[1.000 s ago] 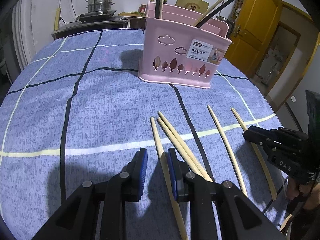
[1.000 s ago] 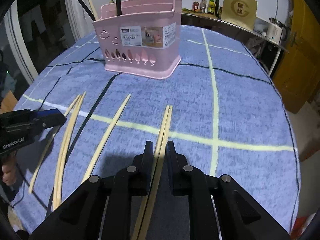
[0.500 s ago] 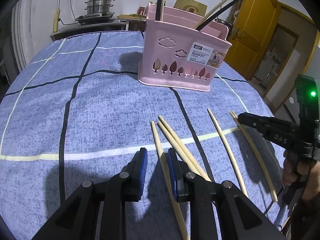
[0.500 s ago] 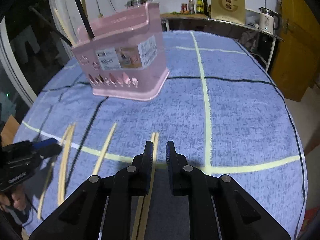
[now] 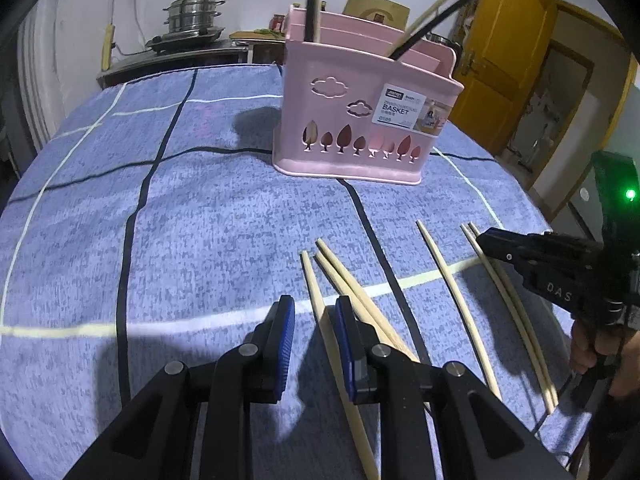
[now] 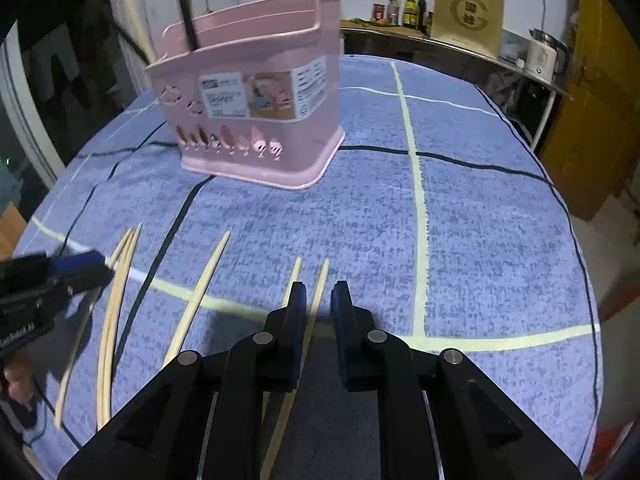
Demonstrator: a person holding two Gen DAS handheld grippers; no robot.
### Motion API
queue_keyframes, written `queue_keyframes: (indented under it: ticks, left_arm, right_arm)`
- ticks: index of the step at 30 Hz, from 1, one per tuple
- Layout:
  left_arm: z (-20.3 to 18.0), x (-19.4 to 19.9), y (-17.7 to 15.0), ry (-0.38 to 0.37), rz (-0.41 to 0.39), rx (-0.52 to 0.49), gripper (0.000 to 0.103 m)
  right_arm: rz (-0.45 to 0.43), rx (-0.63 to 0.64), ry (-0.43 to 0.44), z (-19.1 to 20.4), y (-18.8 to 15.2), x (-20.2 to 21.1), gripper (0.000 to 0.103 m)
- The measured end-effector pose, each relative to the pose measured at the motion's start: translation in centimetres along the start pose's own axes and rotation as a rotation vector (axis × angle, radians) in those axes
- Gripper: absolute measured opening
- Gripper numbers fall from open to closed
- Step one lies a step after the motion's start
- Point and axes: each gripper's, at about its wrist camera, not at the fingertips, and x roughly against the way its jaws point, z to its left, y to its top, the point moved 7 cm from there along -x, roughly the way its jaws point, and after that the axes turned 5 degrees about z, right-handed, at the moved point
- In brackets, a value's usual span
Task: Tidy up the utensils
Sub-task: 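Close the left tool on a wooden chopstick while the right tool grasps another, then lift both wooden chopsticks and carry them over the pink basket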
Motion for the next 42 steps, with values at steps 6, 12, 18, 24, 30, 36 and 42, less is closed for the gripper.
queue_keyframes:
  ticks: [6, 12, 18, 24, 30, 36, 42]
  left_arm:
    - [-0.3, -0.7, 1.0, 0.026, 0.01, -0.043, 0.02]
    - [-0.6, -1.1, 1.3, 0.063, 0.025, -0.074, 0.015]
    - [-0.7, -1.8, 2.5, 0.075, 0.067, -0.095, 0.006]
    - [-0.3, -1.3, 3.1, 0.045, 0.076, -0.058, 0.005]
    - [-0.3, 2.2, 4.8, 0.03, 0.006, -0.055, 0.005]
    - [-1.0, 7.4, 7.0, 0.014, -0.096, -0.065, 0.005]
    - [-1.8, 12.2, 9.1, 0.01, -0.194, -0.082, 0.005]
  right_arm:
    - [0.012, 0.006, 0.003, -0.3, 0.7, -0.5, 0.008]
    - [0.018, 0.0, 0.014, -0.3, 1.0, -0.7, 0.005]
    - [0.022, -0.021, 0.035, -0.2, 1.3, -0.8, 0.004]
    - [-0.009, -0.023, 0.06, 0.0, 1.8, 0.5, 0.004]
    - [-0.075, -0.024, 0.084, 0.1, 3.1, 3.5, 0.004]
    - [-0.167, -0.02, 0.085, 0.2, 4.6, 7.5, 0.004]
    - [-0.266, -0.01, 0.078, 0.5, 6.1, 11.9, 0.004]
